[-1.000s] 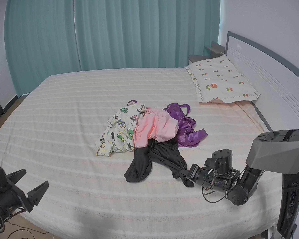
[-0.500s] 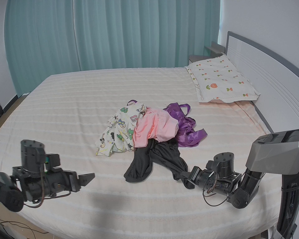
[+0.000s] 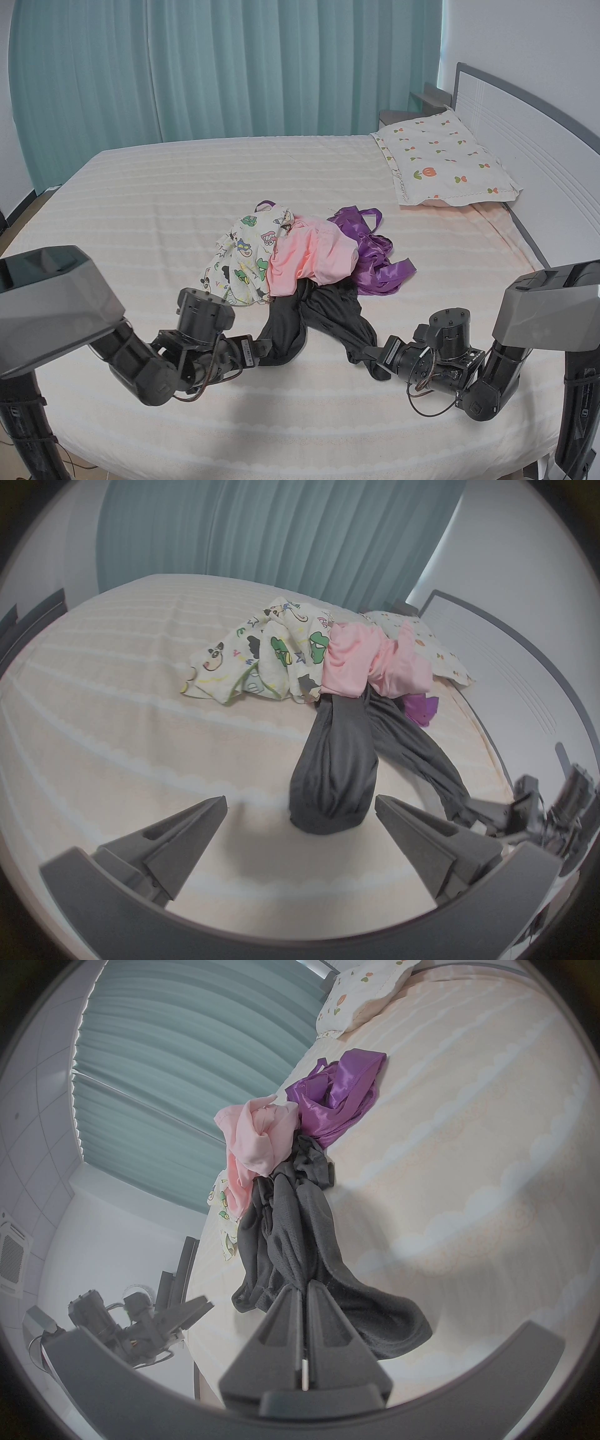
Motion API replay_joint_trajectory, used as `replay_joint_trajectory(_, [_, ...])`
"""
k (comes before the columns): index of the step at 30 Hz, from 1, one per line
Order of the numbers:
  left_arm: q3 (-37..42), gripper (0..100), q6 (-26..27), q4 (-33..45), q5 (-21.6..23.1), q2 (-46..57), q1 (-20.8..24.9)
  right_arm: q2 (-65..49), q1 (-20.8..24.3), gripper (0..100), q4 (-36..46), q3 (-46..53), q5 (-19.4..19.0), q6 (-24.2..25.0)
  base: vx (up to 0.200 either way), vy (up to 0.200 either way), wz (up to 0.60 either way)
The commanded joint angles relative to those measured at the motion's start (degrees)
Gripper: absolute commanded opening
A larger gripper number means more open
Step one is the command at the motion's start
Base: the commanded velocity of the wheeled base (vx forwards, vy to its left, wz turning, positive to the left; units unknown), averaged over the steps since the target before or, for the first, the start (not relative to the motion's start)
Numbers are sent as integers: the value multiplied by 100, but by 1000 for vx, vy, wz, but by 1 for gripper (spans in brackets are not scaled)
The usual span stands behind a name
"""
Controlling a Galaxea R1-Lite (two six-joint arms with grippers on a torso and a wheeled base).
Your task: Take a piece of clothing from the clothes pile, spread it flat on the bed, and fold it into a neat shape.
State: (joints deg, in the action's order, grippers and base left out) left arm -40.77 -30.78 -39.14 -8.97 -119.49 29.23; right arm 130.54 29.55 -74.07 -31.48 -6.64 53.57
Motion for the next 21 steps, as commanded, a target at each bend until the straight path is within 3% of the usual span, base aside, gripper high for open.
replay_joint_trajectory(1, [-731,100,-297,-111,-166,-962,170,7,33,0,-11,10,-4,-4,0,0,0])
replay_joint_trajectory(18, [-1399,100,-288,-49,-245,-1533,311,42,60,0,-11,-16,5,-4,0,0,0])
replay_joint_trajectory(19, [-1434,0,-288,-67,-245,-1577,329,42,60,0,-11,-25,5,-4,0,0,0])
replay_joint_trajectory(21, [-1540,0,-306,-67,-307,-1586,337,42,60,0,-11,-25,5,-4,0,0,0])
